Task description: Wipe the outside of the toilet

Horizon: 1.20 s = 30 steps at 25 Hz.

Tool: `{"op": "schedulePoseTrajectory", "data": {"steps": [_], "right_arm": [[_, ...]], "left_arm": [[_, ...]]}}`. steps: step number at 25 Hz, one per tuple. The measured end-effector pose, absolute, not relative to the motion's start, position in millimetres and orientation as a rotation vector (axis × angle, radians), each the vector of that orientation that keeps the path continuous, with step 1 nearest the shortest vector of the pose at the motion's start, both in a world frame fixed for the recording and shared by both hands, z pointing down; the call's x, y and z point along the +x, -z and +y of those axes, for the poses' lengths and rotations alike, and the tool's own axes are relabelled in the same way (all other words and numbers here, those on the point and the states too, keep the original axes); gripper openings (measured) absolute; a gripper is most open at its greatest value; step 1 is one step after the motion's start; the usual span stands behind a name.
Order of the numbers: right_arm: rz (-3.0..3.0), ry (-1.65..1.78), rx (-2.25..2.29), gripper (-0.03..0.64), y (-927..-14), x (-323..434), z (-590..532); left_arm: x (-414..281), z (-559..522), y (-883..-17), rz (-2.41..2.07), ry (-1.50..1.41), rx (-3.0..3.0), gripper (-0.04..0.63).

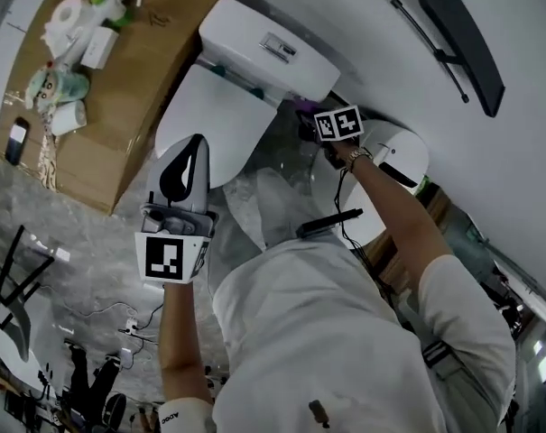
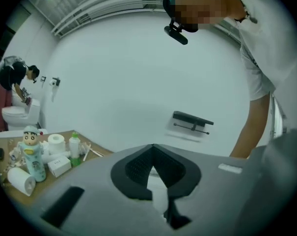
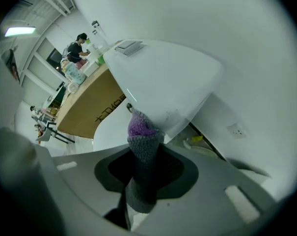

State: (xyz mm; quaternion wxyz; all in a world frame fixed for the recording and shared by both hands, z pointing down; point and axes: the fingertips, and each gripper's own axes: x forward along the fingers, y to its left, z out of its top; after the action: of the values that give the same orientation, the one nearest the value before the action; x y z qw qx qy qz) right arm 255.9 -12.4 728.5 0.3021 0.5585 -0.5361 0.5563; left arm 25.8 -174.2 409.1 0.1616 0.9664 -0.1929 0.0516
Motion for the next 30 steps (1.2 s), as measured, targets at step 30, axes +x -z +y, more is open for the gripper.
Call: {"op": "schedulePoseTrajectory", "data": {"steps": [30], "right_arm": [[-1.449, -1.636, 2.134, 0.102, -745, 172, -246]], "left_arm": [[-18, -257, -591, -0.237, -0.055, 2.631, 0.005]]}}
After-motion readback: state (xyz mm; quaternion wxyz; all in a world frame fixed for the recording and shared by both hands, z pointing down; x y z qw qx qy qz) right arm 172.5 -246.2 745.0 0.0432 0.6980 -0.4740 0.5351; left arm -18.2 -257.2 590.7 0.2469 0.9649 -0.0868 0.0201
